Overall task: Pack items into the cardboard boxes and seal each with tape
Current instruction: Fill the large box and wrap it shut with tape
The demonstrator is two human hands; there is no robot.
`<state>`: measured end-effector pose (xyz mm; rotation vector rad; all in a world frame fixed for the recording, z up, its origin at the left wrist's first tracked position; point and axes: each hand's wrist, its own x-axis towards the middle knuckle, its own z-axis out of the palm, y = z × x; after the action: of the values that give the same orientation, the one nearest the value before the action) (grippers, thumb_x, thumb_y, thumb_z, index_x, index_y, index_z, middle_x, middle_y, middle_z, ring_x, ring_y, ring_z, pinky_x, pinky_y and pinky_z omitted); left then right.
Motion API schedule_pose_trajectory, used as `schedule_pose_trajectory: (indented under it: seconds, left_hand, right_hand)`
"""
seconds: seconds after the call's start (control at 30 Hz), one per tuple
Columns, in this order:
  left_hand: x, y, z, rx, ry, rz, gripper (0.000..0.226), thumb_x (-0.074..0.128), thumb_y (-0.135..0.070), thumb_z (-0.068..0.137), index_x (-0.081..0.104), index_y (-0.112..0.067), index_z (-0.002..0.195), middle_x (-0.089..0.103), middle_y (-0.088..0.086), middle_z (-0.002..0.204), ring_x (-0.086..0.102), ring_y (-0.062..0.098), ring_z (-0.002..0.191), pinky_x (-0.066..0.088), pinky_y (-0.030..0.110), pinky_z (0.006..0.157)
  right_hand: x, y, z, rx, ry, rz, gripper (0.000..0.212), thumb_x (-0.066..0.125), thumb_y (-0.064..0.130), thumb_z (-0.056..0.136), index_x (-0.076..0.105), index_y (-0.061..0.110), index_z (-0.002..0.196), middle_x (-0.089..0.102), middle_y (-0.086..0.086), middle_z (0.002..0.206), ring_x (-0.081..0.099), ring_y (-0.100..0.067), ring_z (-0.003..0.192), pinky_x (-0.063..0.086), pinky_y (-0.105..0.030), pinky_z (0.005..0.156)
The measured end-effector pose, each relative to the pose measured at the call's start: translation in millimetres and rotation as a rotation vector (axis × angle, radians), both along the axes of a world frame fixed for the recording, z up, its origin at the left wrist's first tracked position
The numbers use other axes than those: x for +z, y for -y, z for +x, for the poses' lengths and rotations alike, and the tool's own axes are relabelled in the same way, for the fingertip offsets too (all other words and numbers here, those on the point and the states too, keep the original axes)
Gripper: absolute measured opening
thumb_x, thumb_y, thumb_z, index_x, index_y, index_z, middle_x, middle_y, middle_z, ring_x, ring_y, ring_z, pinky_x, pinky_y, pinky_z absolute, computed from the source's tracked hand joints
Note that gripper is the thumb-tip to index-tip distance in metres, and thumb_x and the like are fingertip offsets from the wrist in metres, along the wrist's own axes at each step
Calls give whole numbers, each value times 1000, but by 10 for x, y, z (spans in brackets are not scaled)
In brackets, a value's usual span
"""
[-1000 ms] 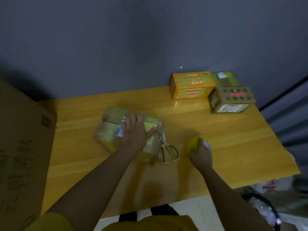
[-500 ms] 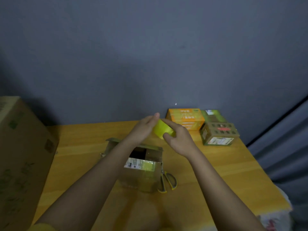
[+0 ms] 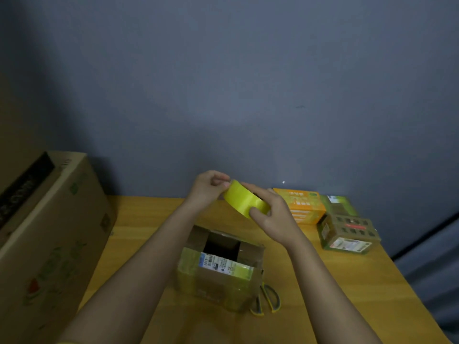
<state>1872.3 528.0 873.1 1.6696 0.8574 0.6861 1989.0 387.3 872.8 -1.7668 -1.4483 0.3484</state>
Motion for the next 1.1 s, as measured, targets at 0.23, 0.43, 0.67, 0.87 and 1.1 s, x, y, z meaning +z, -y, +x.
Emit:
schedule_pose_trajectory:
  seconds: [0.23,0.43,0.67,0.87,1.1]
  left_hand:
    - [42,-52,-118,19,-251,256,6,38,-10,100,42,-15,98,54,12,106,51,26,97,36,32,72]
    - [156,-110,-212,45,-150,504,20,39,-5,99,47,-4,117,49,14,118,47,31,111,39,39,93]
    - [123,-263,-166,45,-22,232,9,65,-17,89,61,-14,83,52,1,77,49,14,74,39,27,70]
    - [32,-276,-156,108,-32,247,13,60,-19,92,58,-16,80,57,9,94,55,16,82,42,24,68]
    - [-94,-247,-295,12,-107,40,14,55,-16,96,55,-15,83,54,-3,77,53,10,73,40,24,65]
  right_hand:
    - [3,-199,-133,93,-16,-2,66,46,37,70,51,37,137,63,3,121,57,-18,106,48,-30,80]
    - [-162,-297,39,-39,-28,-11,58,58,35,86,44,34,142,59,-6,127,54,-20,115,46,-35,92]
    - [-150,-315,97,-9,-150,72,50,65,28,91,45,49,131,49,13,83,45,-9,67,37,-20,58]
    - [-104,-330,168,-164,-206,50,20,70,40,84,66,29,100,62,16,86,57,0,85,43,-20,74]
    - [-8,-474,260,-145,-258,-134,31,73,38,83,69,12,67,61,5,60,52,-4,58,42,-27,62]
